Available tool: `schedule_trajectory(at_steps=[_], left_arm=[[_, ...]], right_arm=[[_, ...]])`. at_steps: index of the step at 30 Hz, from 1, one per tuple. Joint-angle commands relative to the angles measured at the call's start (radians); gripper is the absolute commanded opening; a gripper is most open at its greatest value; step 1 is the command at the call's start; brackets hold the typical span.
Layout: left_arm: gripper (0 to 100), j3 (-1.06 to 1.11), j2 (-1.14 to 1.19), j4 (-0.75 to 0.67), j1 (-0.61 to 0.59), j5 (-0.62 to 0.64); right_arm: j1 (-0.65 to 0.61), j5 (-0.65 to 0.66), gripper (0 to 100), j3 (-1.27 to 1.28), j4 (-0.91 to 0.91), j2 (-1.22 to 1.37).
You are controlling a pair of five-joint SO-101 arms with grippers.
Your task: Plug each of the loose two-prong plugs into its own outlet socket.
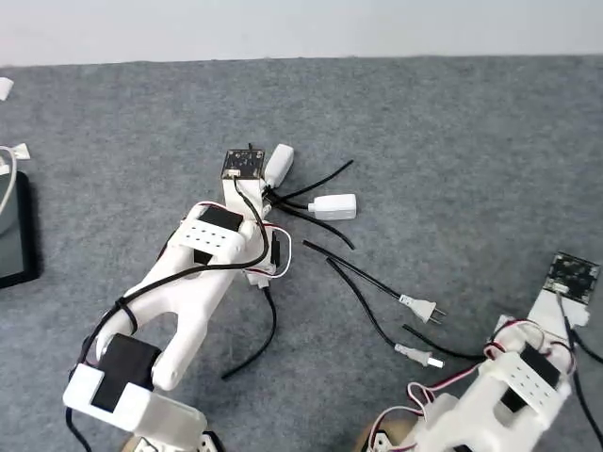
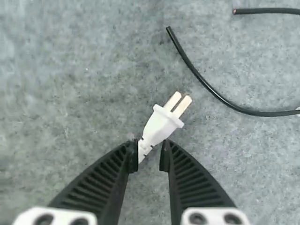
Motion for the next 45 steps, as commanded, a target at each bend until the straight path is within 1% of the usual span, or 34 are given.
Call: schedule_trajectory(at_steps=[1, 4, 6, 8, 11, 15, 21, 24, 26, 29, 34, 37, 41, 45], left_arm=[[2, 0.044, 0.055, 0.034, -0.018, -0.011], [2, 0.044, 0.055, 0.034, -0.018, -0.011], [2, 0.044, 0.055, 0.034, -0.018, -0.011], [2, 0.044, 0.054, 0.034, -0.018, -0.011], [2, 0.044, 0.054, 0.034, -0.018, -0.011], [2, 0.044, 0.054, 0.034, -0.018, -0.061], [2, 0.044, 0.054, 0.034, -0.018, -0.063], [2, 0.044, 0.054, 0.034, -0.018, -0.063], [2, 0.044, 0.054, 0.034, -0.018, -0.063], [2, 0.044, 0.054, 0.034, -0.018, -0.063], [2, 0.044, 0.054, 0.034, -0.018, -0.064], [2, 0.044, 0.054, 0.034, -0.018, -0.064], [2, 0.044, 0.054, 0.034, -0.018, -0.064], [2, 0.044, 0.052, 0.034, -0.018, -0.064]], right_arm=[[-0.016, -0.018, 10.6, -0.058, 0.067, -0.005], [-0.015, -0.018, 13.5, -0.123, 0.12, 0.062], [-0.015, -0.018, 17.0, -0.167, 0.125, 0.143], [-0.012, -0.02, 17.9, -0.206, 0.111, 0.232], [-0.01, -0.02, 15.0, -0.239, 0.027, 0.366], [-0.01, -0.017, 10.0, -0.279, -0.05, 0.526], [-0.002, -0.017, 8.7, -0.371, -0.07, 0.665], [0.013, -0.009, 1.3, -0.381, -0.07, 0.647], [0.016, 0.043, 1.3, -0.381, -0.039, 0.607], [0.027, 0.094, 0.9, -0.407, 0.101, 0.503], [0.074, 0.087, 0.9, -0.485, 0.409, 0.263], [0.071, 0.087, 0.9, -0.493, 0.539, 0.142], [0.053, 0.094, 1.2, -0.489, 0.605, 0.058], [0.007, 0.087, 1.2, -0.496, 0.604, 0.09]])
